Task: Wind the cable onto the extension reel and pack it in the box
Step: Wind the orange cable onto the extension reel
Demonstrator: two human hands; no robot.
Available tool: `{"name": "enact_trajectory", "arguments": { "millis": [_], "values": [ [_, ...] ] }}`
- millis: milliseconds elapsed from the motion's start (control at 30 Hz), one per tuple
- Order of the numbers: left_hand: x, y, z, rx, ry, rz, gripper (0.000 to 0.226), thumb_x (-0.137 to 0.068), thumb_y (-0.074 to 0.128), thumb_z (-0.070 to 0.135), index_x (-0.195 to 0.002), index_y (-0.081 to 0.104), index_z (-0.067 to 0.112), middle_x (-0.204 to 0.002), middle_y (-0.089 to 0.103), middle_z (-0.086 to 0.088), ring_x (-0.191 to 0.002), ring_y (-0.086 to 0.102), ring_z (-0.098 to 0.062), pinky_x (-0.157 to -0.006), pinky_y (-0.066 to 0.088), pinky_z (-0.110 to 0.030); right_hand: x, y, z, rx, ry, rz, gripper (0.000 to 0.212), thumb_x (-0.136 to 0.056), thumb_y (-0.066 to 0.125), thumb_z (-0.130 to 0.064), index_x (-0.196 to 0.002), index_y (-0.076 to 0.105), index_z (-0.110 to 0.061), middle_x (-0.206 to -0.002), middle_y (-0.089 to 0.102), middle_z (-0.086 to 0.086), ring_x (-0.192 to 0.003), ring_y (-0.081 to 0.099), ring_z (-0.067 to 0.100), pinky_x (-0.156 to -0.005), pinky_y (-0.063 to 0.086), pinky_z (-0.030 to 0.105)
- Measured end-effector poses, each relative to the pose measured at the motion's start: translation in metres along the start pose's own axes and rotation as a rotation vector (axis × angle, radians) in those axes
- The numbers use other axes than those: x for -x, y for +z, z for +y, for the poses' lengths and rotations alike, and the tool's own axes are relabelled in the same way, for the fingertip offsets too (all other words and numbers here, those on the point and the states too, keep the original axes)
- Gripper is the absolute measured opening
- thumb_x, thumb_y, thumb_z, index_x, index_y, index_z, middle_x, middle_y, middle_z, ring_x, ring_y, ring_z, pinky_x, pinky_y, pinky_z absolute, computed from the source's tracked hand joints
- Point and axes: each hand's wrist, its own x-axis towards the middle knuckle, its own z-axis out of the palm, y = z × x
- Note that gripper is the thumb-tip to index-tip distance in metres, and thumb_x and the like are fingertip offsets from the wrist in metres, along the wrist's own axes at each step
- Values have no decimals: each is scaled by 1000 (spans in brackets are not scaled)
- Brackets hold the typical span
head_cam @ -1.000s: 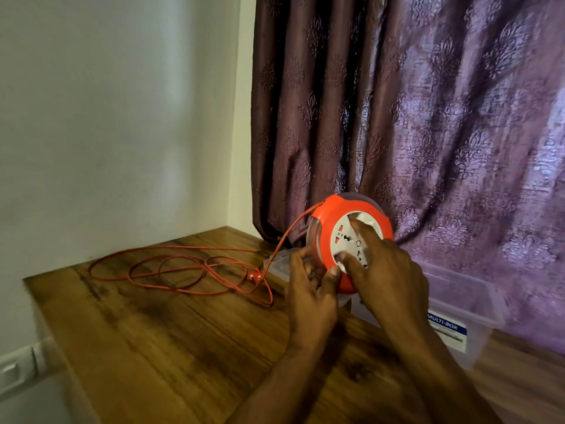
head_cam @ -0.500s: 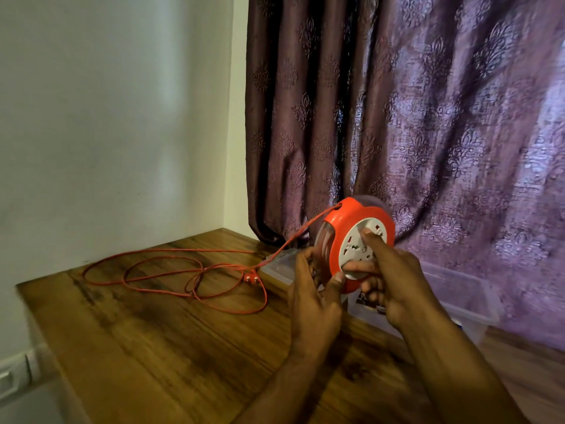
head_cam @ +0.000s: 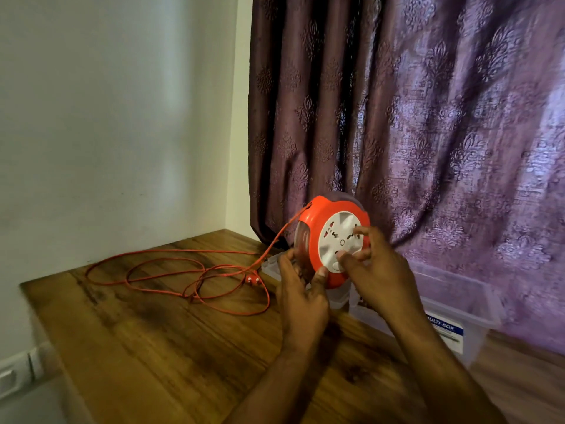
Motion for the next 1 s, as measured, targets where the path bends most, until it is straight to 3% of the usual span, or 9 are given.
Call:
{"name": "enact_trajectory", "arguments": {
  "millis": [100, 200, 433, 567, 633, 700, 767, 867, 1000],
  "values": [
    [3, 1, 1, -7, -13, -18, 42, -89, 66, 1, -122, 46, 17, -105, 63, 19, -93, 64, 16, -77, 52, -7, 3, 3, -2, 159, -124, -30, 66, -85, 67, -37, -141, 33, -44, -123, 61, 4, -112, 58, 30, -86, 50, 41],
    [4, 2, 2, -12, -22, -45, 42, -89, 65, 2, -120, 46, 22, -106, 62, 22, -93, 62, 18, -78, 51, -6, 1, 4, 3, 195, -132, -23, 73, -85, 67, -44, -145, 25, -47, -124, 61, 5, -114, 56, 31, -87, 50, 44],
    [7, 3, 5, -6, -6, -71, 40, -90, 65, 2, -123, 47, 16, -108, 67, 14, -98, 66, 8, -81, 54, -12, 0, 3, 6, 109, -85, 102, 58, -80, 62, -61, -132, 40, -49, -98, 68, 0, -98, 63, 30, -77, 50, 39],
    [10, 5, 7, 7, 2, -76, 41, -89, 65, 2, -123, 48, 17, -111, 69, 4, -100, 67, 3, -81, 54, -12, -3, 4, 8, 61, 21, 181, 56, -74, 61, -69, -123, 48, -43, -106, 70, 5, -103, 61, 34, -81, 50, 40],
    [11, 5, 8, 6, 18, -85, 40, -89, 65, 1, -116, 49, 26, -108, 68, 13, -99, 67, 5, -81, 54, -11, -4, 4, 9, -62, 126, 185, 57, -69, 61, -72, -114, 53, -38, -97, 73, 6, -90, 67, 34, -78, 53, 41],
    [13, 5, 7, -4, 23, -99, 40, -89, 66, 1, -111, 49, 30, -107, 67, 18, -98, 67, 6, -80, 54, -12, -6, 2, 9, -304, 234, 140, 54, -66, 64, -69, -106, 56, -32, -73, 75, 2, -55, 67, 28, -60, 55, 40],
    [14, 6, 5, -6, 28, -101, 38, -89, 65, 2, -111, 49, 28, -107, 68, 17, -98, 68, 4, -81, 54, -14, -9, 1, 13, -503, 311, 89, 51, -70, 69, -59, -104, 56, -23, -64, 74, 3, -34, 55, 21, -42, 43, 29],
    [14, 6, 4, -13, 32, -106, 38, -90, 66, 8, -118, 48, 27, -112, 68, 11, -101, 66, 4, -83, 53, -13, -11, 1, 14, -751, 427, -5, 44, -82, 67, -46, -100, 58, -7, -69, 74, 12, -29, 46, 13, -35, 31, 18],
    [15, 6, 0, -20, 26, -102, 38, -90, 65, 6, -120, 47, 21, -112, 69, 6, -99, 67, 4, -81, 52, -10, -7, 4, 11, -1054, 596, -135, 24, -90, 61, -35, -87, 58, -11, -72, 75, 12, -28, 42, 8, -32, 30, 14]
  ]
}}
